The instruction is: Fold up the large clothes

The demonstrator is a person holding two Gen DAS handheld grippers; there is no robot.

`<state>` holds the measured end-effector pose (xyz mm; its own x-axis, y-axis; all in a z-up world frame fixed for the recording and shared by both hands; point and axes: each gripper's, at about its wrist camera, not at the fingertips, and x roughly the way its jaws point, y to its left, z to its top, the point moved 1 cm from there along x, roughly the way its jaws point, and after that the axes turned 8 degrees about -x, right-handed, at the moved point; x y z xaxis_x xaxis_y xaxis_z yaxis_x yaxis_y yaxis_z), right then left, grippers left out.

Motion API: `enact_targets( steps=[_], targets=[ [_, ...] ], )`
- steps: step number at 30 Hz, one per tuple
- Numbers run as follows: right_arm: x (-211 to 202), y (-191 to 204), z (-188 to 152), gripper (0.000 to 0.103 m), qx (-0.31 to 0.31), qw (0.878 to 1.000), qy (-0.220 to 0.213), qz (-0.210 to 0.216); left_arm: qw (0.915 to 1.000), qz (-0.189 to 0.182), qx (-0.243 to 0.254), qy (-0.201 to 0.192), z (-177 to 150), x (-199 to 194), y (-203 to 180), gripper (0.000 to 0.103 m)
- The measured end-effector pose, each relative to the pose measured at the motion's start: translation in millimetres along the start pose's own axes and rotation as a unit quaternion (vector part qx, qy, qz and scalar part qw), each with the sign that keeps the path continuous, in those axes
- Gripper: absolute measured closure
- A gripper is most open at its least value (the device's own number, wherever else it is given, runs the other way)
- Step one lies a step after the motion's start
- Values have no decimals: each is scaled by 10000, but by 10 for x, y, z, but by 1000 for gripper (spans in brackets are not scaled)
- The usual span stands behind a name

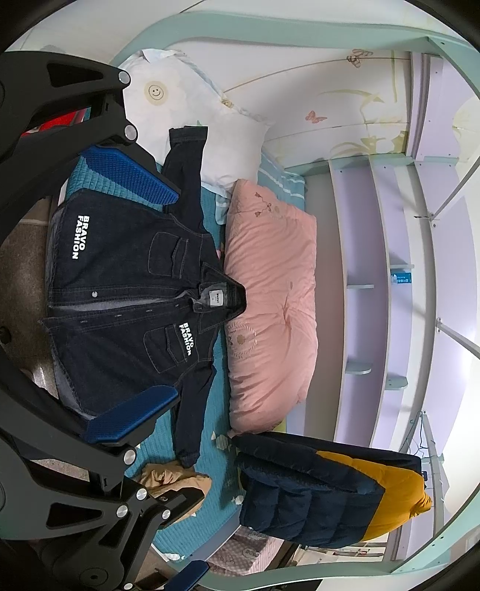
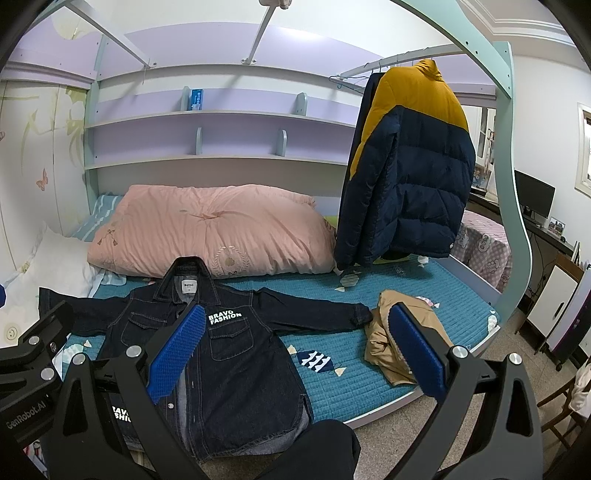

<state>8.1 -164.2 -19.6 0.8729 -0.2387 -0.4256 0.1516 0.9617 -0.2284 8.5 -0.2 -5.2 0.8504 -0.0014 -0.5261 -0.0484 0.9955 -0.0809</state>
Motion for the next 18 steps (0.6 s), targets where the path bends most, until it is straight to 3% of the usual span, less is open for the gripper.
enact_targets(
  steps=[18],
  targets=[
    [0,-15,7,7,8,10000,-12,-1,10000,-6,-10,-11,58,-54,-79,5]
  ],
)
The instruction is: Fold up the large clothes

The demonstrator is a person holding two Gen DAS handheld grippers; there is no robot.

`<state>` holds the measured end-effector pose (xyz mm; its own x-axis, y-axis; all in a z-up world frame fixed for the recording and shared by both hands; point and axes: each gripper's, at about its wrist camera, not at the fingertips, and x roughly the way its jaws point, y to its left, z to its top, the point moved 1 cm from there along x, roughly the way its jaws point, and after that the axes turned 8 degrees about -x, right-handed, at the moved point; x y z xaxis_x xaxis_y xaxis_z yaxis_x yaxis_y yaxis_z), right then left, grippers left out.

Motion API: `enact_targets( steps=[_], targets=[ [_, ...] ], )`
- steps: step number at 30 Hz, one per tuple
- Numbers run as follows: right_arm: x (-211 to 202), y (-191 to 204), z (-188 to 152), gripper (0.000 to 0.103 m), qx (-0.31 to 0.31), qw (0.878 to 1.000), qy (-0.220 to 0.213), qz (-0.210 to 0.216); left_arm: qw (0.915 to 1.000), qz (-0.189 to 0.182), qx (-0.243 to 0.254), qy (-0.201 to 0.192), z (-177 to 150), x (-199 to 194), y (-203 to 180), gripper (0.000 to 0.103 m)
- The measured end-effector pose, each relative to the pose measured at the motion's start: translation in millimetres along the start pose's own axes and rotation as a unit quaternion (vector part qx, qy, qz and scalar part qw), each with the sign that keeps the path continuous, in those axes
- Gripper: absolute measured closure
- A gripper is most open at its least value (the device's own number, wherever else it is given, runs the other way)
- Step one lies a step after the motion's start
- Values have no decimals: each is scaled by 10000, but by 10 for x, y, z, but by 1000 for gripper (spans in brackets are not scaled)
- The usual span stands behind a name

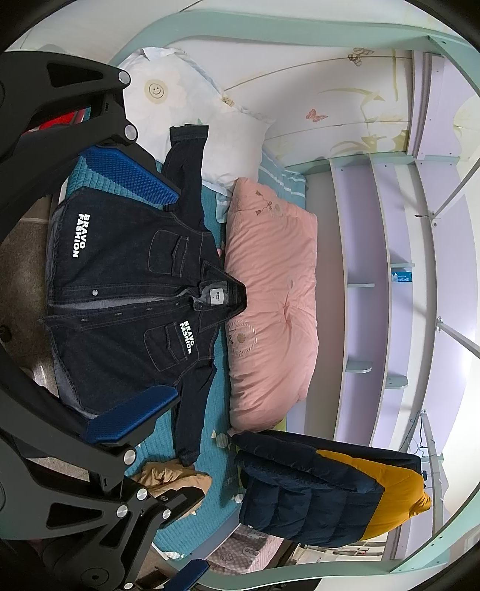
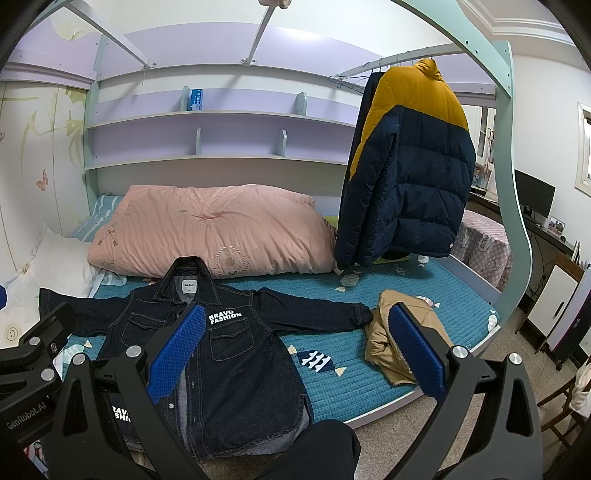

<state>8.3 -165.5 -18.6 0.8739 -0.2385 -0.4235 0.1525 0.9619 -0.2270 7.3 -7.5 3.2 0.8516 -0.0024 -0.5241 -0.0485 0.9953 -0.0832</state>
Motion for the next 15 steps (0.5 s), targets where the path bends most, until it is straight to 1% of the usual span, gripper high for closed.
enact_targets(
  steps=[15],
  targets=[
    [-33,-18,3,7,6,10000,-17,9,10000,7,-8,-8,8,-9,-12,5]
  ],
)
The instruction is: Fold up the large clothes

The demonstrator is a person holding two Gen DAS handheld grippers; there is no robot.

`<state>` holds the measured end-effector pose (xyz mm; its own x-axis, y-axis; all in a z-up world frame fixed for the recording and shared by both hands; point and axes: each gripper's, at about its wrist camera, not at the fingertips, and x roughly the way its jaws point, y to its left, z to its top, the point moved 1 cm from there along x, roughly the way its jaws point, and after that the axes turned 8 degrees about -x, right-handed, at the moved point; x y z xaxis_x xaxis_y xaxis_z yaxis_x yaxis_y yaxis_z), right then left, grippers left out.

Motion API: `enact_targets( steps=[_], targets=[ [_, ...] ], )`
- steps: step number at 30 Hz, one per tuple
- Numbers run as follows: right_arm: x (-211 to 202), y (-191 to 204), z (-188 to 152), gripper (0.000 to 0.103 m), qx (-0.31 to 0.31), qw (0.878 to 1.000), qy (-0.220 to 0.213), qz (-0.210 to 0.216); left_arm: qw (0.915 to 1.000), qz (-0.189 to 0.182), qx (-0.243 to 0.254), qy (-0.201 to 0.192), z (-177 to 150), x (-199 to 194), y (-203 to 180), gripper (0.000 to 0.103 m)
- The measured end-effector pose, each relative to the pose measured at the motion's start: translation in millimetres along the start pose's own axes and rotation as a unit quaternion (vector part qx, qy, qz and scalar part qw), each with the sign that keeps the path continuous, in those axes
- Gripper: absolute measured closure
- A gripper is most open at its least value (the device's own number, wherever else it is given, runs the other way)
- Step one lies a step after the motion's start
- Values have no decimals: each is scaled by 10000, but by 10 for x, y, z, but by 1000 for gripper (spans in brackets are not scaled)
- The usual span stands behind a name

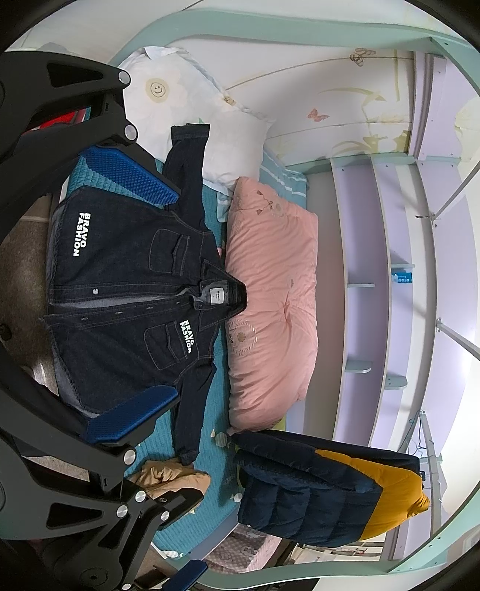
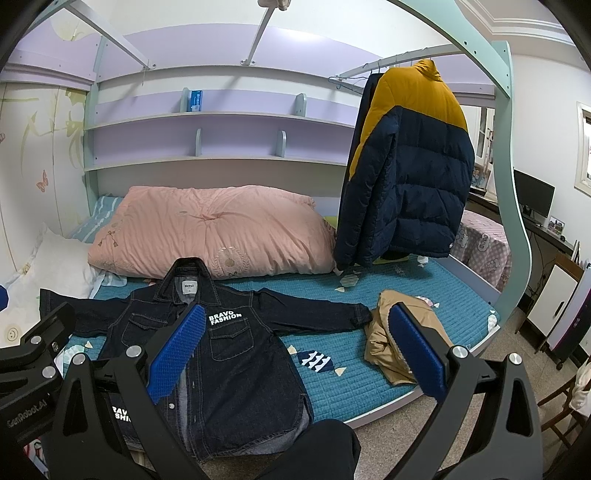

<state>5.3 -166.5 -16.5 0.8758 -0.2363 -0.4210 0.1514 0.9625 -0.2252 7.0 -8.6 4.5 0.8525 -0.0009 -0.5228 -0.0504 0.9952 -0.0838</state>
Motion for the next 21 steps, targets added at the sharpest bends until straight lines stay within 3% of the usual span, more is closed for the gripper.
enact_targets(
  steps=[21],
  targets=[
    [-37,-64,28,7,5,10000,-16,10,10000,-5,-16,12,5,2,-81,5]
  ],
)
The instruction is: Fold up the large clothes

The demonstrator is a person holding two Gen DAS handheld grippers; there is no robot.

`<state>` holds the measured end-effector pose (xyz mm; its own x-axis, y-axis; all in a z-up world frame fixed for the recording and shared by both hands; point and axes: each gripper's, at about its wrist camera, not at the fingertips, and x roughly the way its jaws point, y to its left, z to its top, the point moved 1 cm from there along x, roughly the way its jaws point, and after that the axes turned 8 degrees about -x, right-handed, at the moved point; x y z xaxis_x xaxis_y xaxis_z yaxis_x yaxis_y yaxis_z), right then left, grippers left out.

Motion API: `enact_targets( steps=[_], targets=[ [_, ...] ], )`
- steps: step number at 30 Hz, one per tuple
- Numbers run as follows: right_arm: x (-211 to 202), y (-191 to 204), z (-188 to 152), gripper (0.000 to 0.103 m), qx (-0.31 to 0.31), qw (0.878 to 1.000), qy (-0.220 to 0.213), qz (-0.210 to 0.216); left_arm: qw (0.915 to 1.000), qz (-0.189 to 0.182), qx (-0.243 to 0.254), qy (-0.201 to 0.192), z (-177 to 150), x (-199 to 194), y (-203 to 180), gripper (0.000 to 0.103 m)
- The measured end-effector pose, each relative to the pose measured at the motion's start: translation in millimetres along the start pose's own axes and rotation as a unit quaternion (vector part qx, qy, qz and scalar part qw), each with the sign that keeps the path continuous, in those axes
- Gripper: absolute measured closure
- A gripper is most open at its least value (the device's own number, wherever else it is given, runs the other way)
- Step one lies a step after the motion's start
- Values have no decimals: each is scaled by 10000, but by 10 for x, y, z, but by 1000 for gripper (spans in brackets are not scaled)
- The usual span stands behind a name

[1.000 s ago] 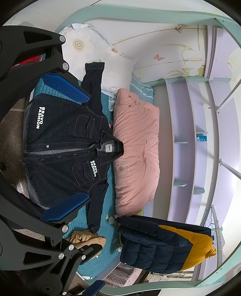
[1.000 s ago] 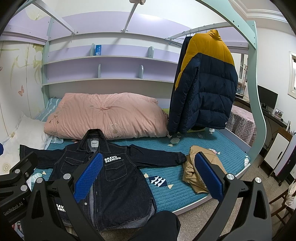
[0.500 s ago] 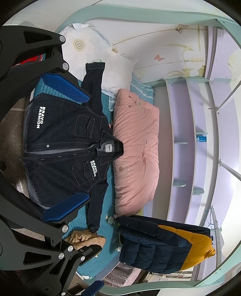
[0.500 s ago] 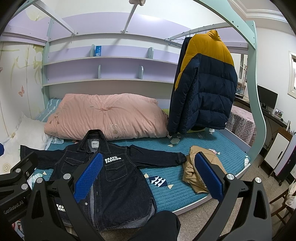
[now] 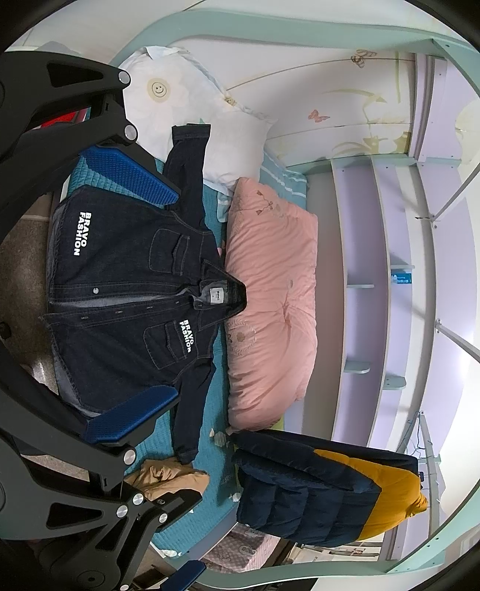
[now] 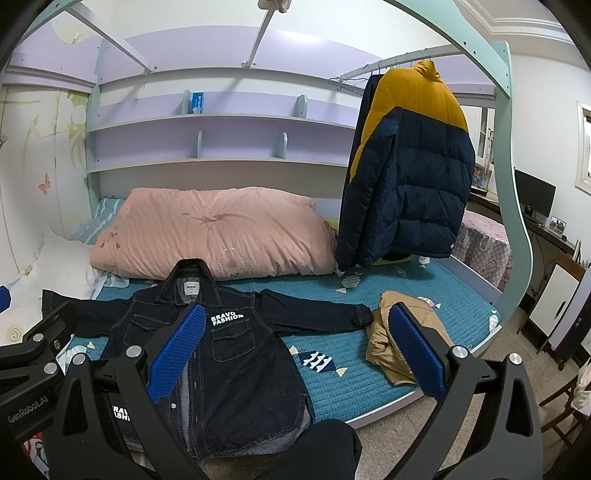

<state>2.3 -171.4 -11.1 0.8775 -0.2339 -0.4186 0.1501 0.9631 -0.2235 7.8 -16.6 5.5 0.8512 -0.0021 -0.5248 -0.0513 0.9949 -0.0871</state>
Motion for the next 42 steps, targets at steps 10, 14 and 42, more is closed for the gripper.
enact_targets(
  steps=[10,14,42],
  targets=[
    [151,110,-31,7,-18,9999,148,76,9998,34,-52,167,-59,241,-115,5],
    [286,165,-33,7,-62,9995,282,130,9994,58,-102,323,-44,379,-16,5],
    [2424,1706,-422,7,-730,9660,2442,441,9645,734,-890,2377,-440,2786,1186,5]
  ],
)
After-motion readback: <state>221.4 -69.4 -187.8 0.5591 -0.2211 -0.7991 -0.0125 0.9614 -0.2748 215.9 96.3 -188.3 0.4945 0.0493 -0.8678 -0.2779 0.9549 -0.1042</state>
